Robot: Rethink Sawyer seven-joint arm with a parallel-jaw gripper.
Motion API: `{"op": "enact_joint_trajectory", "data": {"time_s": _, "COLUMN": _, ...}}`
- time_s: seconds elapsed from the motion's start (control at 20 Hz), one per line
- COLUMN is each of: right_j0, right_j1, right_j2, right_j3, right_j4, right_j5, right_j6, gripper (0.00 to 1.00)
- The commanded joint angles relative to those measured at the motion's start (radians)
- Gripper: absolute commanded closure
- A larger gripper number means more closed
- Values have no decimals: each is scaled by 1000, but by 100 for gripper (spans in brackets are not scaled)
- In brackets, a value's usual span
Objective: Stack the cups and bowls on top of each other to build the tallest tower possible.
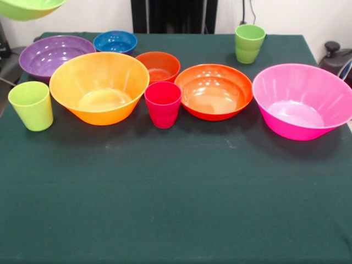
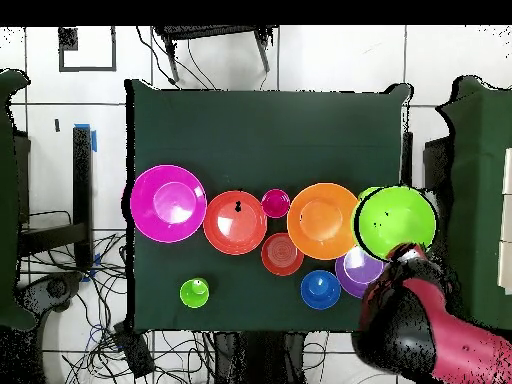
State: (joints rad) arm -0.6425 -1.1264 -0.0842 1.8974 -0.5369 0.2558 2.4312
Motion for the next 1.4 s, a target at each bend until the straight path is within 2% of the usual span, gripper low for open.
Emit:
{"op": "enact_joint_trajectory", "data": {"time_s": 0.05, "right_j0": -34, "right_j1": 176, "right_j2": 180, "right_j3": -203, "right_j4": -18, "right_j5": 88, "right_j6": -147, "gripper": 100}}
{"op": "enact_joint_trajectory", "data": {"time_s": 0.25, "right_j0": -32, "right_j1": 218, "right_j2": 202, "right_j3": -265, "right_j4": -13, "right_j5": 135, "right_j6": -153, "gripper": 100}}
{"op": "enact_joint_trajectory", "data": {"time_s": 0.55, "right_j0": 14, "right_j1": 292, "right_j2": 127, "right_j3": -359, "right_j4": -35, "right_j5": 142, "right_j6": -67, "gripper": 100}}
{"op": "enact_joint_trajectory", "data": {"time_s": 0.65, "right_j0": 49, "right_j1": 350, "right_j2": 74, "right_j3": -411, "right_j4": -43, "right_j5": 114, "right_j6": 5, "gripper": 100}}
{"op": "enact_joint_trajectory", "data": {"time_s": 0.8, "right_j0": 143, "right_j1": 475, "right_j2": -71, "right_j3": -519, "right_j4": -67, "right_j5": 53, "right_j6": 153, "gripper": 100}}
{"op": "enact_joint_trajectory", "data": {"time_s": 0.95, "right_j0": 179, "right_j1": 533, "right_j2": -139, "right_j3": -582, "right_j4": -50, "right_j5": 54, "right_j6": 174, "gripper": 100}}
{"op": "enact_joint_trajectory", "data": {"time_s": 1.15, "right_j0": 265, "right_j1": 658, "right_j2": -284, "right_j3": -697, "right_j4": -26, "right_j5": 36, "right_j6": 261, "gripper": 100}}
{"op": "enact_joint_trajectory", "data": {"time_s": 1.3, "right_j0": 355, "right_j1": 810, "right_j2": -451, "right_j3": -821, "right_j4": -3, "right_j5": 28, "right_j6": 396, "gripper": 100}}
{"op": "enact_joint_trajectory", "data": {"time_s": 1.4, "right_j0": 390, "right_j1": 903, "right_j2": -530, "right_j3": -900, "right_j4": 25, "right_j5": 45, "right_j6": 465, "gripper": 100}}
